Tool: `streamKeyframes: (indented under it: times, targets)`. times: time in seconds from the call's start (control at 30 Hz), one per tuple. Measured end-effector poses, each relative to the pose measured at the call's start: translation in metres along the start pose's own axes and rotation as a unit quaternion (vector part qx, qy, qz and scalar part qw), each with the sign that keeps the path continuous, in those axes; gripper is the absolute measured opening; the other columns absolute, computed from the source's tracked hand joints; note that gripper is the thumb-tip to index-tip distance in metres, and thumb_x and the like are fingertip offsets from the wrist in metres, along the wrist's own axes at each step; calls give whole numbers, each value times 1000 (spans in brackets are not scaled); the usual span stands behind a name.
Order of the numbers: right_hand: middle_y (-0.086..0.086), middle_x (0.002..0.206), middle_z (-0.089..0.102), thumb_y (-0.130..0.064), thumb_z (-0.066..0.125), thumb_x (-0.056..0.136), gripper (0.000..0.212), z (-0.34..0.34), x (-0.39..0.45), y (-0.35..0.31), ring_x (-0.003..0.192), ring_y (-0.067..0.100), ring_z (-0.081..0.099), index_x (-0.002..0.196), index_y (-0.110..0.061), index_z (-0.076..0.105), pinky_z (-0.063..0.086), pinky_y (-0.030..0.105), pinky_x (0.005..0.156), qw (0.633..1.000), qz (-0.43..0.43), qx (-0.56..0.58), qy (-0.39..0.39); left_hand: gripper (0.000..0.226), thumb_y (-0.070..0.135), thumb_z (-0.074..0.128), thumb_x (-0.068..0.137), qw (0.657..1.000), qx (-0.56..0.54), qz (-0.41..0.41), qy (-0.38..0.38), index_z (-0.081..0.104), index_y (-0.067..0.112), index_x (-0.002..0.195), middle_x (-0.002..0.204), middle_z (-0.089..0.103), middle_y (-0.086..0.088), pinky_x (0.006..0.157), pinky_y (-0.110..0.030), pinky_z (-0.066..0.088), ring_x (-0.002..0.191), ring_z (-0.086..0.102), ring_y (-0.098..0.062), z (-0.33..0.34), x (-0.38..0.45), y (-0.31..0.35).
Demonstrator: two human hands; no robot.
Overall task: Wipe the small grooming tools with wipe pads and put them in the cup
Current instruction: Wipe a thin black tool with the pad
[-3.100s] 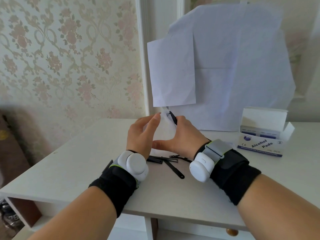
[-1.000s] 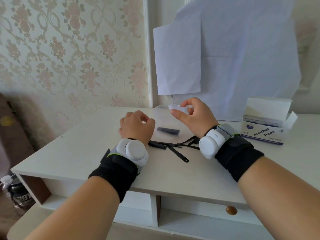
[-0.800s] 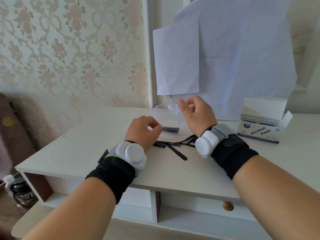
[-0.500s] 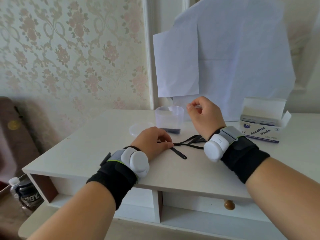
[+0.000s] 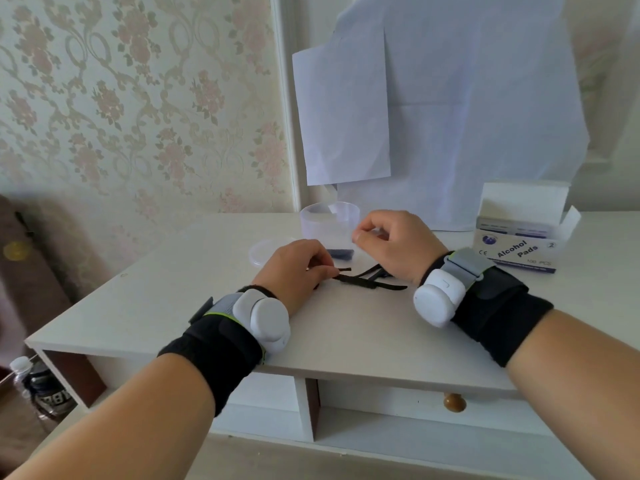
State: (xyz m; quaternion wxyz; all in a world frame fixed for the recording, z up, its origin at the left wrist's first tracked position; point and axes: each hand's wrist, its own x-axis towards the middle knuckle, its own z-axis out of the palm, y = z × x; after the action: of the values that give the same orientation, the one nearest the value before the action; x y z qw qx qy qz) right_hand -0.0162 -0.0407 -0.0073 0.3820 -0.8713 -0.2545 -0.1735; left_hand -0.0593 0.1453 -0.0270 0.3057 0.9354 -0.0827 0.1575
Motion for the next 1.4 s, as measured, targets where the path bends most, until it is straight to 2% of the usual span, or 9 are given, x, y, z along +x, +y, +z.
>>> streamKeyframes:
  times: [0.17, 0.33, 0.67, 0.83, 0.97, 1.03, 1.17, 1.3, 1.4]
  targets:
    - [-17, 63, 55, -39, 66, 89, 11, 7, -4, -7, 63, -5, 53, 83, -31, 68, 36, 14, 60, 996, -18, -33, -77, 9, 23, 68, 87, 999, -2, 8, 41, 64, 15, 87, 91, 63, 6, 65, -5, 39, 84, 57, -11, 0, 2, 2]
    - [-17, 70, 55, -32, 67, 90, 7, 7, -5, -7, 70, -3, 53, 93, -28, 71, 39, 22, 69, 994, -30, -38, -101, 7, 19, 67, 88, 998, -18, 23, 53, 62, 17, 83, 86, 61, 4, 57, -6, 41, 69, 59, -6, -1, 1, 9]
    - [-14, 76, 59, -29, 68, 89, 8, -1, -3, -6, 71, -2, 55, 94, -24, 73, 37, 8, 64, 995, -44, -56, -74, 7, 21, 68, 87, 987, -26, 89, 129, 66, 22, 81, 77, 60, 13, 68, -16, 44, 71, 57, -7, -2, -6, 16]
    - [-9, 79, 68, -26, 70, 87, 5, -2, -2, -6, 73, 0, 59, 89, -25, 75, 42, 12, 68, 999, -27, -1, -20, 15, 21, 75, 82, 965, -197, 9, 173, 65, 25, 91, 80, 70, 6, 71, -19, 52, 71, 68, -9, -4, -4, 22]
    - [-6, 79, 72, -26, 75, 85, 1, -3, -1, -2, 77, 7, 66, 84, -25, 75, 51, 22, 75, 993, -13, 109, 41, 20, 13, 72, 85, 890, -426, -38, 156, 65, 10, 103, 93, 73, -8, 66, -21, 53, 82, 72, -19, -4, -6, 35]
    - [1, 81, 75, -28, 77, 83, 6, -2, -1, -1, 82, 17, 70, 84, -23, 76, 56, 31, 80, 988, -8, 151, 46, 13, 10, 68, 88, 869, -474, -42, 135, 68, 7, 101, 92, 73, -12, 63, -17, 52, 79, 72, -17, 0, -7, 42]
    - [-12, 71, 72, -31, 78, 82, 11, 1, -2, 0, 69, 3, 66, 86, -20, 78, 51, 21, 72, 985, -7, 168, 28, 8, 17, 67, 90, 891, -424, -37, 158, 71, 13, 95, 84, 72, -4, 58, -13, 49, 71, 69, -10, 8, -3, 48]
    - [1, 80, 76, -26, 77, 83, 8, 2, -2, 0, 79, 15, 70, 88, -20, 79, 55, 29, 80, 986, 5, 165, 28, 6, 21, 63, 93, 917, -346, -18, 198, 65, 19, 87, 83, 70, 1, 56, -13, 47, 67, 70, -10, 9, -2, 46]
    - [-6, 75, 74, -24, 75, 85, 6, 1, -1, 0, 68, 5, 65, 87, -20, 79, 50, 22, 73, 987, 5, 159, 26, 10, 19, 57, 96, 927, -314, -15, 204, 59, 16, 86, 81, 70, 4, 55, -13, 47, 63, 69, -9, 10, -2, 47]
